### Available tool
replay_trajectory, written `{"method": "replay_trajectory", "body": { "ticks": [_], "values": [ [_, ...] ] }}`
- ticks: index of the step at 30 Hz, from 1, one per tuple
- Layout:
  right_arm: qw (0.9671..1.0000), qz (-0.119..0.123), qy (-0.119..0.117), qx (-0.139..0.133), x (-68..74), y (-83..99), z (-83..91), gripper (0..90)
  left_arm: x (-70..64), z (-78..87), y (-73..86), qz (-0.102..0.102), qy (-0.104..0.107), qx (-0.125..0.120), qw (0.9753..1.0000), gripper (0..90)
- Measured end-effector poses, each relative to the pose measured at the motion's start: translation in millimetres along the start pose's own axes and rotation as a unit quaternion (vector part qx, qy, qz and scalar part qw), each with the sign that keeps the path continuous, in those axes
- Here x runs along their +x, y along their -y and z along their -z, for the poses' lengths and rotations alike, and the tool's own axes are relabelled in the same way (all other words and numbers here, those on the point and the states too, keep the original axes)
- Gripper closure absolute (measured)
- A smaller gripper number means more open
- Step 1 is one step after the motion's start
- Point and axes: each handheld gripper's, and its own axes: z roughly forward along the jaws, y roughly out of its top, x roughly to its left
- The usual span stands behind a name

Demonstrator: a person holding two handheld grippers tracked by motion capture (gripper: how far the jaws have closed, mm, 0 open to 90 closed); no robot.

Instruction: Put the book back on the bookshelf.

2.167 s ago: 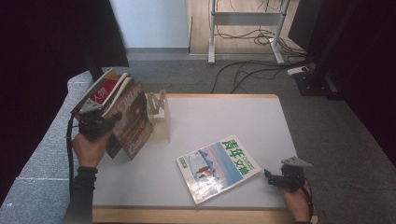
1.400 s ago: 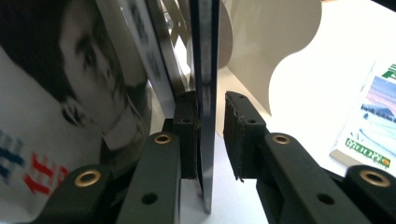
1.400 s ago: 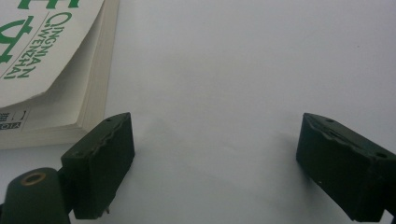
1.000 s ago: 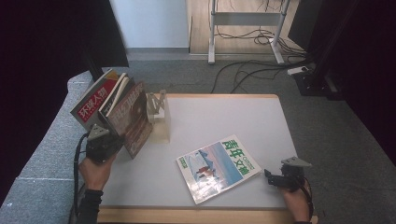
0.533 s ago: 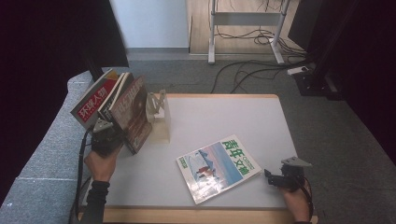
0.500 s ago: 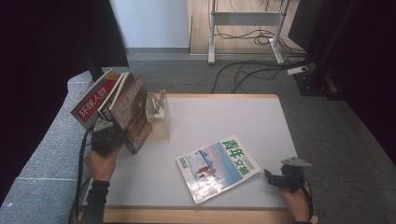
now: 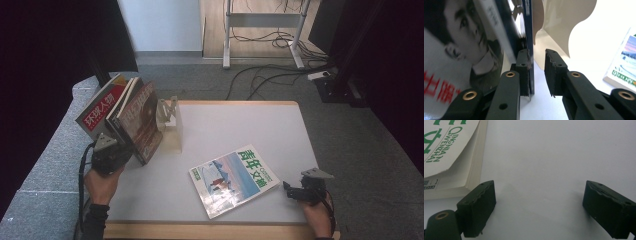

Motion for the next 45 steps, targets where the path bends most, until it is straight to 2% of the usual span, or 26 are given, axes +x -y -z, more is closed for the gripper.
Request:
{"method": "replay_trajectory", "body": {
  "ticks": [4, 9, 13, 16, 26, 30, 34, 37, 40, 42, 43, 45],
  "values": [
    [1.0000, 0.000, 0.000, 0.000, 0.0, 0.0, 0.0, 10.8, 5.7, 1.9, 9.2, 0.011, 0.001, 0.002, 0.9999, 74.1],
    [1.0000, 0.000, 0.000, 0.000, 0.0, 0.0, 0.0, 10.8, 8.3, -6.2, 11.4, 0.012, -0.018, 0.016, 0.9996, 75.3],
    [1.0000, 0.000, 0.000, -0.001, 0.0, 0.0, -0.1, 10.8, 12.2, -7.0, 10.8, 0.017, -0.023, 0.015, 0.9995, 83.8],
    [1.0000, 0.000, 0.000, 0.000, 0.0, 0.0, -0.1, 10.8, 13.9, -8.3, 9.6, 0.020, -0.021, 0.015, 0.9995, 89.4],
    [1.0000, 0.000, 0.000, 0.000, 0.0, 0.0, -0.1, 10.8, 10.1, -17.4, 1.8, 0.013, -0.016, 0.019, 0.9996, 89.7],
    [1.0000, 0.000, 0.000, 0.000, 0.0, 0.0, -0.1, 10.8, 6.9, -13.2, 4.6, 0.012, -0.005, 0.013, 0.9998, 80.9],
    [1.0000, 0.000, 0.000, 0.000, -0.1, 0.0, -0.1, 10.8, -1.4, -4.0, 7.7, -0.005, 0.019, 0.000, 0.9998, 68.9],
    [1.0000, 0.000, 0.000, 0.000, 0.0, 0.0, -0.1, 10.8, -9.7, 0.4, 8.8, -0.024, 0.041, -0.003, 0.9989, 58.9],
    [1.0000, 0.000, 0.000, -0.001, 0.0, 0.0, -0.1, 10.8, -17.5, 0.1, 8.5, -0.037, 0.067, -0.006, 0.9971, 48.9],
    [1.0000, 0.000, 0.000, 0.000, 0.0, 0.0, 0.0, 10.8, -23.4, -2.1, 8.0, -0.041, 0.088, -0.013, 0.9952, 41.6],
    [1.0000, 0.000, 0.000, 0.000, 0.0, 0.0, 0.0, 10.8, -27.1, -4.6, 7.3, -0.042, 0.105, -0.012, 0.9935, 38.7],
    [1.0000, 0.000, 0.000, 0.000, 0.0, 0.0, 0.0, 10.8, -33.6, -8.4, 6.9, -0.049, 0.119, -0.011, 0.9916, 33.1]
  ]
}}
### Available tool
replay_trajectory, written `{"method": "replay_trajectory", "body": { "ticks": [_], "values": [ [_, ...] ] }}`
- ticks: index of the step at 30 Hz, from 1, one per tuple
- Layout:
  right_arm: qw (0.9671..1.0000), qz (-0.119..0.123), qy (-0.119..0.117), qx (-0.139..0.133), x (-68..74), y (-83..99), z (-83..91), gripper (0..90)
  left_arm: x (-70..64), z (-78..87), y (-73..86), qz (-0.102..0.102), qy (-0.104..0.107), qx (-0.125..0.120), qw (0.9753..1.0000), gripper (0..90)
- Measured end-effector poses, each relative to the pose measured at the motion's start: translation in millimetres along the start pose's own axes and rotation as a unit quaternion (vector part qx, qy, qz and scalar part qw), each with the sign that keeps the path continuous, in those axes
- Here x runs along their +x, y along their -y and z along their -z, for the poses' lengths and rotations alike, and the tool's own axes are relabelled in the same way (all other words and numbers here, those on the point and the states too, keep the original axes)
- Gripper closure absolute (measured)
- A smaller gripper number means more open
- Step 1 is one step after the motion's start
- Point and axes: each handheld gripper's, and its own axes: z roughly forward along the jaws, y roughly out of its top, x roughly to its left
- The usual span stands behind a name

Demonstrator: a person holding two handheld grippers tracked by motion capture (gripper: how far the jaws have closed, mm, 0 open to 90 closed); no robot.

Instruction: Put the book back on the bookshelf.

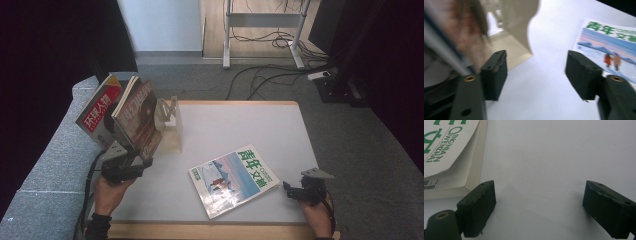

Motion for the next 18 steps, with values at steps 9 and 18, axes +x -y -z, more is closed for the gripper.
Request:
{"method": "replay_trajectory", "body": {
  "ticks": [9, 18],
  "values": [
    [1.0000, 0.001, 0.000, -0.001, 0.3, 0.0, 0.4, 11.5, -27.1, -36.7, -3.7, -0.033, 0.053, 0.038, 0.9974, 9.1],
    [0.9997, 0.012, -0.021, -0.006, 1.8, 0.7, 3.5, 10.2, -47.0, -76.0, -7.8, -0.073, 0.089, 0.073, 0.9906, 6.2]
  ]
}}
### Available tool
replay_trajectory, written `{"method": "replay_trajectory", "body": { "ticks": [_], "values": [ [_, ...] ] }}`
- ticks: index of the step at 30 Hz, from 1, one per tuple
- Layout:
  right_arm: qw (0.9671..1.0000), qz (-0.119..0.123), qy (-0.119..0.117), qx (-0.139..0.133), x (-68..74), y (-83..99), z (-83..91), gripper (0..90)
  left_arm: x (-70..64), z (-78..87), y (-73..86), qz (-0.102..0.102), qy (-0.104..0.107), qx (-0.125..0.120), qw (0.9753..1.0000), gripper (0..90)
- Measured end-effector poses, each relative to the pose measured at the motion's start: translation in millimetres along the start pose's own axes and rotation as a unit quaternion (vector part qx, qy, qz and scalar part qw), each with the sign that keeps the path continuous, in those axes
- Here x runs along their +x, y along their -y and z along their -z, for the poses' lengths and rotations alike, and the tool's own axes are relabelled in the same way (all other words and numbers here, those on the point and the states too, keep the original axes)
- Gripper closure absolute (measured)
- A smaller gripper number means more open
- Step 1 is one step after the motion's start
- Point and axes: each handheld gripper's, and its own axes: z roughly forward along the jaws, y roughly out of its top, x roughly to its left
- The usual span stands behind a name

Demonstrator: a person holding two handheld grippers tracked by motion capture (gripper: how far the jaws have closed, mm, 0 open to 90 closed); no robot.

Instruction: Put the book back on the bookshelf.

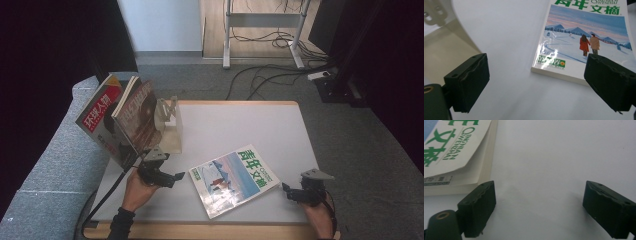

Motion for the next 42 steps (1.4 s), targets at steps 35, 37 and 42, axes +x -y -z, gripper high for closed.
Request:
{"method": "replay_trajectory", "body": {
  "ticks": [35, 37, 42],
  "values": [
    [0.9924, 0.052, -0.111, 0.011, 86.5, -2.9, 4.2, 0.1, -10.6, -102.9, -2.9, -0.028, 0.134, 0.075, 0.9877, 1.3],
    [0.9929, 0.054, -0.105, 0.012, 88.9, -3.1, 3.1, 0.0, -12.2, -102.5, -3.2, -0.027, 0.132, 0.077, 0.9879, 1.0],
    [0.9930, 0.062, -0.099, 0.016, 90.7, -4.9, 0.9, 0.0, -13.6, -102.2, -4.0, -0.025, 0.127, 0.082, 0.9882, 0.9]
  ]
}}
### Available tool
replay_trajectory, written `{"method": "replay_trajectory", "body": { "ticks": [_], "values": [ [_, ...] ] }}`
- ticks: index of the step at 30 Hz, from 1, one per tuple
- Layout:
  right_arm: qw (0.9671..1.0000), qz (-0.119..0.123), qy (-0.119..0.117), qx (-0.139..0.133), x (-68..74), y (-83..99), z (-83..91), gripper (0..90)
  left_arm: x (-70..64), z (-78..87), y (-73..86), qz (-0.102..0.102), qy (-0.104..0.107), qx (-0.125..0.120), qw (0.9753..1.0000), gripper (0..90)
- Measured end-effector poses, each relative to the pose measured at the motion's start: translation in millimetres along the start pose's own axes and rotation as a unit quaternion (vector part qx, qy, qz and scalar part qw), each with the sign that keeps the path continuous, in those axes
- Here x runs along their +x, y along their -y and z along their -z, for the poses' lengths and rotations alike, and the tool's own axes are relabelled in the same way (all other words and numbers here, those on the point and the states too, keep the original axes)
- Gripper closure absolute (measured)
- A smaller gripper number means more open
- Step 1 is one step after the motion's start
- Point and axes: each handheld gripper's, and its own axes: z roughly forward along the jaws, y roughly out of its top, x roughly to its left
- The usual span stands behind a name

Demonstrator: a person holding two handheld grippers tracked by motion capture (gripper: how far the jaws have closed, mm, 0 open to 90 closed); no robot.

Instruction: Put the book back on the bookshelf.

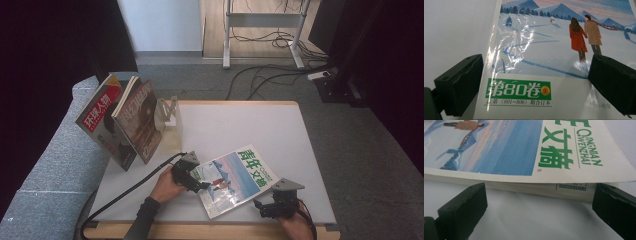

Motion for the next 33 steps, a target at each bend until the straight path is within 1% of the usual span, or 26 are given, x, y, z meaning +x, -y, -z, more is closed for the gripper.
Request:
{"method": "replay_trajectory", "body": {
  "ticks": [4, 5, 9, 12, 13, 15, 17, 19, 26, 33],
  "values": [
    [0.9995, 0.022, 0.021, 0.010, 3.4, -2.1, -3.9, 0.0, -3.4, 1.0, 0.0, 0.004, -0.004, 0.009, 0.9999, 0.6],
    [0.9995, 0.022, 0.022, 0.009, 3.4, -2.4, -4.7, 0.0, -5.1, 1.4, 0.1, 0.006, -0.005, 0.012, 0.9999, 0.5],
    [0.9994, 0.026, 0.024, 0.006, 0.2, -5.1, -8.7, 0.0, -10.5, 4.0, 2.5, 0.006, -0.008, 0.022, 0.9997, 0.0],
    [0.9996, 0.024, 0.018, 0.003, -3.7, -7.3, -10.8, 0.0, -14.4, 5.9, 6.1, 0.006, -0.009, 0.021, 0.9997, 0.0],
    [0.9996, 0.024, 0.015, 0.002, -5.1, -8.0, -11.6, 0.0, -16.3, 6.5, 7.8, 0.009, -0.011, 0.019, 0.9997, 0.0],
    [0.9996, 0.027, 0.009, 0.000, -7.7, -8.9, -12.7, 0.0, -18.3, 7.8, 10.2, 0.009, -0.013, 0.018, 0.9997, 0.0],
    [0.9995, 0.032, 0.005, -0.004, -10.1, -9.1, -14.0, 0.0, -20.6, 8.3, 11.7, 0.014, -0.015, 0.015, 0.9997, 0.0],
    [0.9994, 0.034, -0.001, -0.005, -12.5, -9.0, -14.9, 0.0, -22.7, 9.3, 12.8, 0.014, -0.017, 0.017, 0.9996, 0.0],
    [0.9996, 0.026, -0.010, -0.002, -18.0, -10.5, -17.5, 0.0, -29.3, 11.7, 18.4, 0.023, -0.022, 0.012, 0.9994, 0.0],
    [0.9997, 0.014, -0.019, 0.005, -23.7, -13.6, -21.2, 0.0, -35.9, 14.6, 22.7, 0.030, -0.027, 0.014, 0.9991, 0.0]
  ]
}}
